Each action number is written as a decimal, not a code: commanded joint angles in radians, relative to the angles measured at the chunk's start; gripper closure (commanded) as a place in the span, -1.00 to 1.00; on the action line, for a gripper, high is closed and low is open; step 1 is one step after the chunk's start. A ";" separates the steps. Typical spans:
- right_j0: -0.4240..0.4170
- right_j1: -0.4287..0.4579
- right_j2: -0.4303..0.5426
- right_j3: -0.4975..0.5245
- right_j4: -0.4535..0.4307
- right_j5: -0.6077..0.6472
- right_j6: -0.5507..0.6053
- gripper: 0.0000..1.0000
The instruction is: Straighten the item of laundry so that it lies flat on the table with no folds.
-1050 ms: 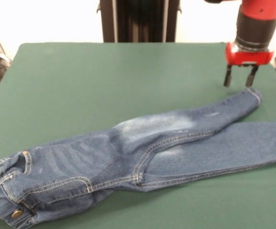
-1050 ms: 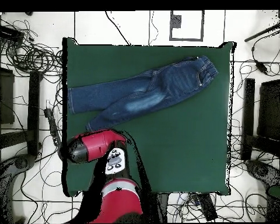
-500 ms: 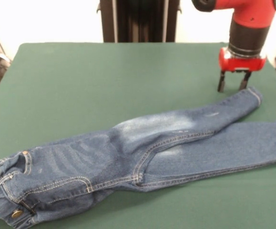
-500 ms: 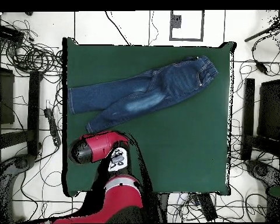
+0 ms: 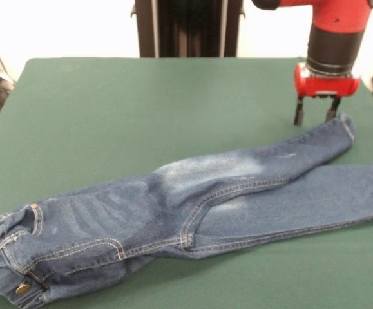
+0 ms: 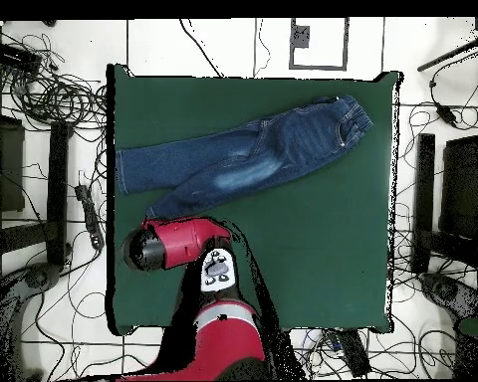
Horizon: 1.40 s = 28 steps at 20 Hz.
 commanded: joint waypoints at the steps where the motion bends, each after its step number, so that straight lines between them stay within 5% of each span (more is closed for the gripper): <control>1: -0.029 -0.018 0.103 -0.067 0.085 0.114 0.099 -1.00; 12: -0.018 0.012 0.093 -0.125 0.109 0.179 0.096 -1.00; 28: -0.023 -0.080 0.112 -0.103 0.194 0.338 0.102 -1.00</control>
